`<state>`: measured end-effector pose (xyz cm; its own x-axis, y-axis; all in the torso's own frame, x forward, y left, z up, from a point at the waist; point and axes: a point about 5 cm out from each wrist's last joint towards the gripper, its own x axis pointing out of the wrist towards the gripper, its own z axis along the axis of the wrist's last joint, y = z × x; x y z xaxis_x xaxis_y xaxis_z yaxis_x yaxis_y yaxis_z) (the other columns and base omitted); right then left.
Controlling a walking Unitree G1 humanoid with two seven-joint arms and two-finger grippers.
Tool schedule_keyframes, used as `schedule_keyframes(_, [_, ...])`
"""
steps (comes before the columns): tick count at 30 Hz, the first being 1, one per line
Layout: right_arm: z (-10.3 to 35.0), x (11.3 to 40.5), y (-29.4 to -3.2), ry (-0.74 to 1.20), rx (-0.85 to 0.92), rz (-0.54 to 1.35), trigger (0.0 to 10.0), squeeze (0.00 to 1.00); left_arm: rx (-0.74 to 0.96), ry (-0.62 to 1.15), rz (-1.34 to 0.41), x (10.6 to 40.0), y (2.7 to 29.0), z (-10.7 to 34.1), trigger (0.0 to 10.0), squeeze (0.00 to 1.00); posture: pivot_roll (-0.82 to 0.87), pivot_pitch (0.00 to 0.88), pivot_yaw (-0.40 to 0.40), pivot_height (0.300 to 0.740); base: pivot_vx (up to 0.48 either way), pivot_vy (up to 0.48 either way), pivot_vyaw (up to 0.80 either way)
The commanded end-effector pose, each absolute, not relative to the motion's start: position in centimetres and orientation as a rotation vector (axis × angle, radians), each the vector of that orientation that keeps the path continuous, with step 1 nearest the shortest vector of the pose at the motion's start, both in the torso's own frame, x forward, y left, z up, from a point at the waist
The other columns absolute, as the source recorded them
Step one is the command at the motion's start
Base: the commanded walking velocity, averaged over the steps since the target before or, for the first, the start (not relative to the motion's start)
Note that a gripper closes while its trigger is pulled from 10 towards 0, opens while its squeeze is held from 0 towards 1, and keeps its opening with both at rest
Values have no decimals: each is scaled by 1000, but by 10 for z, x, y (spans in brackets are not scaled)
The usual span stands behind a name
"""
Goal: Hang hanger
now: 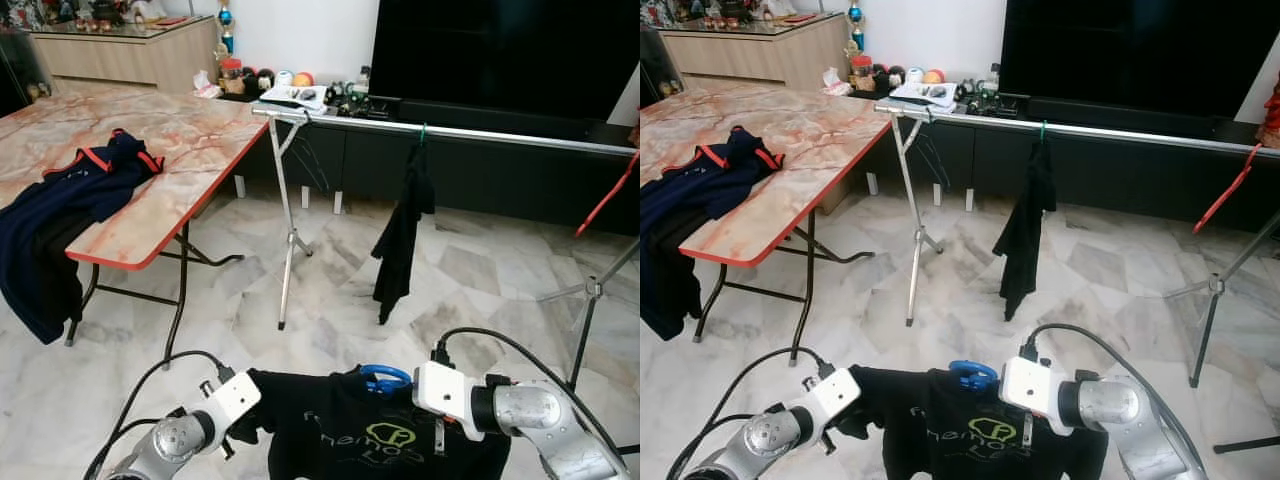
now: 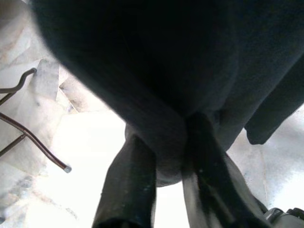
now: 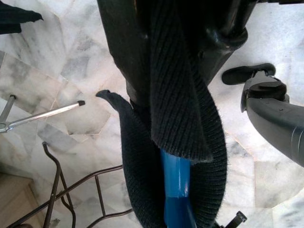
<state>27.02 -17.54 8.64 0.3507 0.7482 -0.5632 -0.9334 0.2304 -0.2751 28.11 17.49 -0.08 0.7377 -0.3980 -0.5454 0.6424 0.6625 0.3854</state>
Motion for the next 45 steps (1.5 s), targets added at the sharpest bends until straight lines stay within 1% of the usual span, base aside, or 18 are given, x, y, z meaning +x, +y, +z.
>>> schedule_keyframes(1, [98, 272, -173, 282, -619, 1181, 10000, 0, 591, 450, -594, 283, 180, 1, 0, 0, 32, 0, -9, 740, 0, 0, 0])
schedule_keyframes(14, [96, 272, -172, 281, -602, 1167, 10000, 0, 571, 457, -575, 280, 185, -1, 0, 0, 40, 0, -9, 740, 0, 0, 0])
schedule_keyframes(19, [87, 274, -181, 343, -670, 1119, 10000, 0, 570, 448, -518, 283, 190, 2, 0, 0, 43, 0, -10, 740, 0, 0, 0])
schedule_keyframes(21, [78, 277, -193, 414, -741, 1044, 10000, 0, 583, 445, -421, 288, 200, 6, 0, 0, 44, 0, -11, 740, 0, 0, 0])
schedule_keyframes(23, [74, 282, -203, 457, -776, 966, 10000, 0, 571, 448, -337, 291, 207, 8, 0, 0, 42, 0, -11, 740, 0, 0, 0])
schedule_keyframes(26, [72, 285, -210, 487, -796, 897, 10000, 0, 560, 454, -283, 292, 212, 9, 0, 0, 41, 0, -11, 740, 0, 0, 0])
schedule_keyframes(27, [70, 289, -218, 519, -808, 821, 10000, 0, 549, 464, -223, 292, 218, 9, 0, 0, 41, 0, -11, 740, 0, 0, 0])
schedule_keyframes(29, [69, 294, -228, 546, -820, 704, 10000, 0, 528, 477, -163, 292, 224, 10, 0, 0, 42, 0, -10, 740, 0, 0, 0])
schedule_keyframes(30, [69, 299, -236, 555, -813, 584, 10000, 0, 517, 495, -131, 292, 227, 9, 0, 0, 42, 0, -11, 740, 0, 0, 0])
schedule_keyframes(31, [69, 299, -236, 555, -813, 584, 10000, 0, 517, 495, -131, 292, 227, 9, 0, 0, 42, 0, -11, 740, 0, 0, 0])
schedule_keyframes(32, [69, 302, -240, 554, -803, 519, 10000, 0, 514, 507, -120, 291, 229, 8, 0, 0, 42, 0, -11, 740, 0, 0, 0])
schedule_keyframes(35, [75, 312, -248, 516, -646, 308, 10000, 0, 521, 540, -94, 288, 231, 4, 0, 0, 45, 0, -12, 740, 0, 0, 0])
schedule_keyframes(36, [78, 315, -250, 491, -559, 226, 10000, 0, 521, 554, -78, 287, 233, 3, 0, 0, 45, 0, -12, 740, 0, 0, 0])
schedule_keyframes(39, [82, 319, -253, 450, -406, 108, 10000, 0, 507, 572, -73, 286, 232, 0, 0, 0, 46, 2, -11, 740, 0, 0, 0])
schedule_keyframes(40, [82, 319, -253, 450, -406, 108, 10000, 0, 507, 572, -73, 286, 232, 0, 0, 0, 46, 2, -11, 740, 0, 0, 0])
schedule_keyframes(43, [86, 323, -251, 399, -206, 32, 10000, 0, 498, 588, -120, 284, 226, -3, 0, 0, 46, 5, -13, 740, 0, 0, 0])
schedule_keyframes(45, [88, 325, -247, 380, -101, 30, 10000, 0, 492, 594, -173, 283, 220, -5, 0, 0, 46, 5, -15, 740, 0, 0, 0])
